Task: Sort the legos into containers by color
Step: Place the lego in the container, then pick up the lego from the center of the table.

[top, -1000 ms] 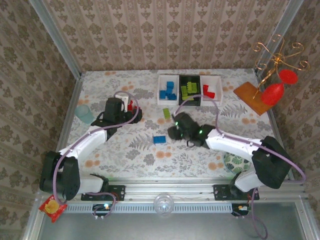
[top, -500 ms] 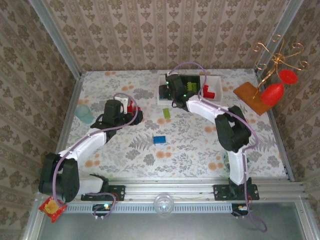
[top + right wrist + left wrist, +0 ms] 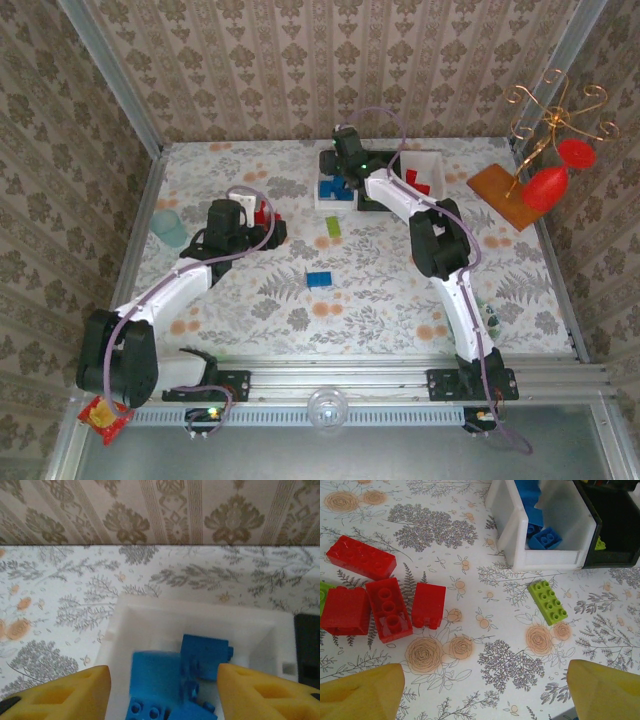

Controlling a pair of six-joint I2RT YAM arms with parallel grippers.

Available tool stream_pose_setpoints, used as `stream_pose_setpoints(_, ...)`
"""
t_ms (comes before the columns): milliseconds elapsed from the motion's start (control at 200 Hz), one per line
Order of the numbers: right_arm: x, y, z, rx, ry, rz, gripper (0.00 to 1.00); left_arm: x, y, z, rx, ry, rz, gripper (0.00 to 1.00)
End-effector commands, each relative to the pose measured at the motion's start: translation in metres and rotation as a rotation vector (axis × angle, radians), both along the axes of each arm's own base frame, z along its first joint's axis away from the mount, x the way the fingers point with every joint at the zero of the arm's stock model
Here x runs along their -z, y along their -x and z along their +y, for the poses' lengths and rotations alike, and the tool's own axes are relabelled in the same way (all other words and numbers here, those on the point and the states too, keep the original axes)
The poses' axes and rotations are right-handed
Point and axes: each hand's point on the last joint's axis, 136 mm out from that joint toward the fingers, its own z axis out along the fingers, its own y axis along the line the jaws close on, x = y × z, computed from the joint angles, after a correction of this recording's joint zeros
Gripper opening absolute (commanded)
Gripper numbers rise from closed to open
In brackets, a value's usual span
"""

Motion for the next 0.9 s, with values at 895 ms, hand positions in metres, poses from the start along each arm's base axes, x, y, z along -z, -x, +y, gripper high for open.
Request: stream_pose_setpoints(895,0.078,0.301,0.061,-0.179,0.235,0.207,0.95,0.006,0.004,0.035,-0.115,0.034,-0.029,0.88)
